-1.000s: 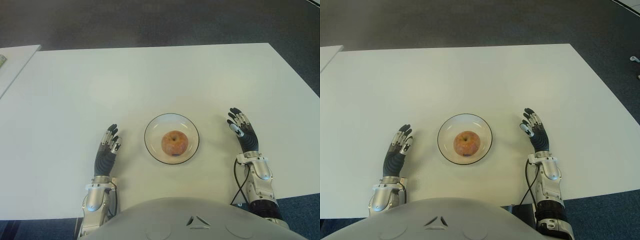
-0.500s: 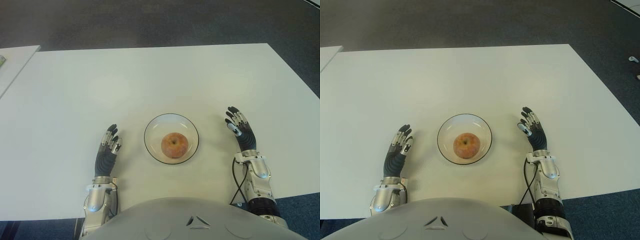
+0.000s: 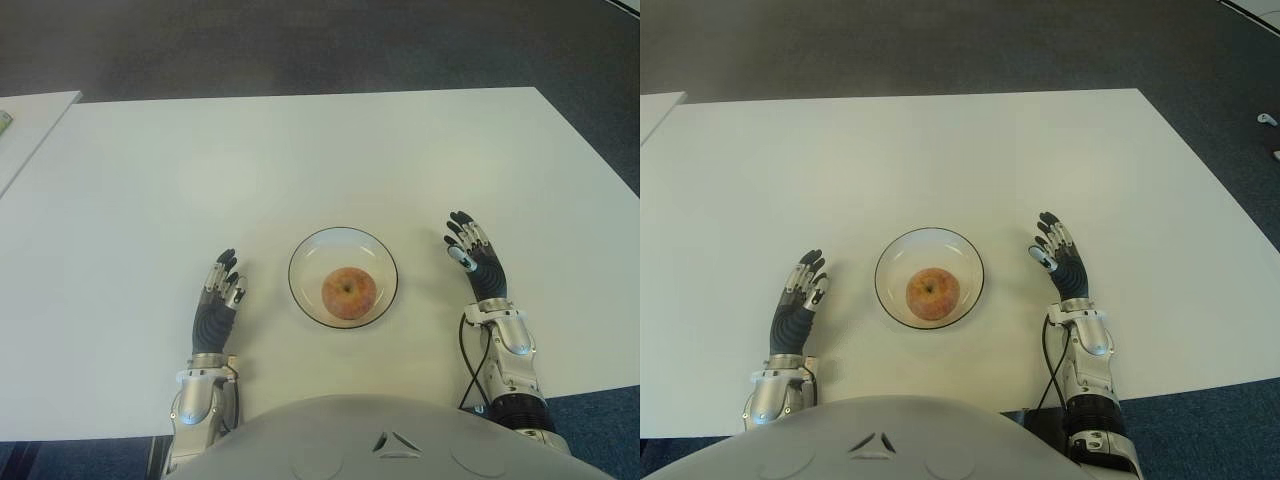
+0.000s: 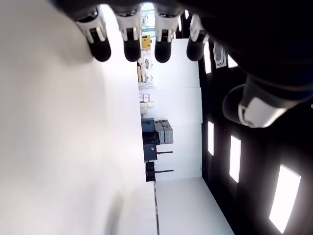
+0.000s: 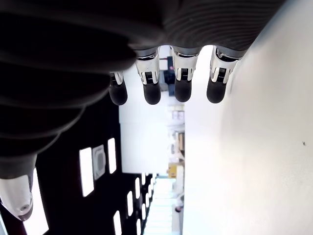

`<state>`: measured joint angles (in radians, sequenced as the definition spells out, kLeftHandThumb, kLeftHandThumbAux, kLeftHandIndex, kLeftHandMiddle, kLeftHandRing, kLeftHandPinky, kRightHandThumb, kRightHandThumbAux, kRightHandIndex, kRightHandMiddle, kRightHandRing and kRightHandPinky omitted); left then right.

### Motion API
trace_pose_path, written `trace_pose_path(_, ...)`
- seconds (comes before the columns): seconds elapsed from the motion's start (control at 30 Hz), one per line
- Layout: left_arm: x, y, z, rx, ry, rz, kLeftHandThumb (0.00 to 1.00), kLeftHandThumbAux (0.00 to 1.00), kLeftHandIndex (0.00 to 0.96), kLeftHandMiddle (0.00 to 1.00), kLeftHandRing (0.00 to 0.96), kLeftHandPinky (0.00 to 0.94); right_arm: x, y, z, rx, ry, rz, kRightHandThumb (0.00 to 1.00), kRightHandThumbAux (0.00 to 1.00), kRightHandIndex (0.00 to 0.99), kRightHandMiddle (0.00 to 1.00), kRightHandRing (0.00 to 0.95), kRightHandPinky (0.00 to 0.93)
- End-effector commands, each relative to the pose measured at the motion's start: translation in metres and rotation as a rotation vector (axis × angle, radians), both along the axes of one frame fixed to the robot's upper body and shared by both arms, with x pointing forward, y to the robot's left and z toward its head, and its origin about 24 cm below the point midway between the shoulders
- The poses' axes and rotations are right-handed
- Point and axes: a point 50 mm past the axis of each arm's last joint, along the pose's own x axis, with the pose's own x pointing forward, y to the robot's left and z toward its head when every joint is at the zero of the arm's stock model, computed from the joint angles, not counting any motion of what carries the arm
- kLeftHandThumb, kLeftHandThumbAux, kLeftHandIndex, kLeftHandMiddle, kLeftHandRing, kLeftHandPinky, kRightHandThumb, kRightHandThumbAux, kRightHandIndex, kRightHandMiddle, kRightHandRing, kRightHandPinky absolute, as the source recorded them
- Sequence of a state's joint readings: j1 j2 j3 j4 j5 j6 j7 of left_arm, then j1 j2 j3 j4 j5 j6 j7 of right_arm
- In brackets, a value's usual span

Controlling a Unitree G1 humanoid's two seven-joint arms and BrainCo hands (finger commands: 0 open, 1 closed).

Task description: Put the apples into the plate.

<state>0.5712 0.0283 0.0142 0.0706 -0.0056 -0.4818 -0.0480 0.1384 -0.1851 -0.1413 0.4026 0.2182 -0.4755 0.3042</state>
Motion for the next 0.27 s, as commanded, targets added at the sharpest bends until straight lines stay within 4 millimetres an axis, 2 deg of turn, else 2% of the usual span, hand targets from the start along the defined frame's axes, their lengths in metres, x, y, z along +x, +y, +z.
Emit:
trace_pose_path(0.03,-0.0168,-0.0064,-0.0185,-0.019,0.147,0.004,0.039,0.452,0.021,0.006,0.004,0.035,-0.0358,0.0194,-0.0473,0.091,0.258,-0.002,0.164,0.552,0.074,0.087,0.059,0.077)
trace_pose_path(0.27,-0.0222,-0.0106,-0.0165,-0.012,0.15,0.007,0.026,0.436,0.018,0.006,0.001,0.034,-0.0376,0.0201,-0.0467,0.091,0.259,0.002,0.153,0.544,0.069,0.083,0.054,0.071)
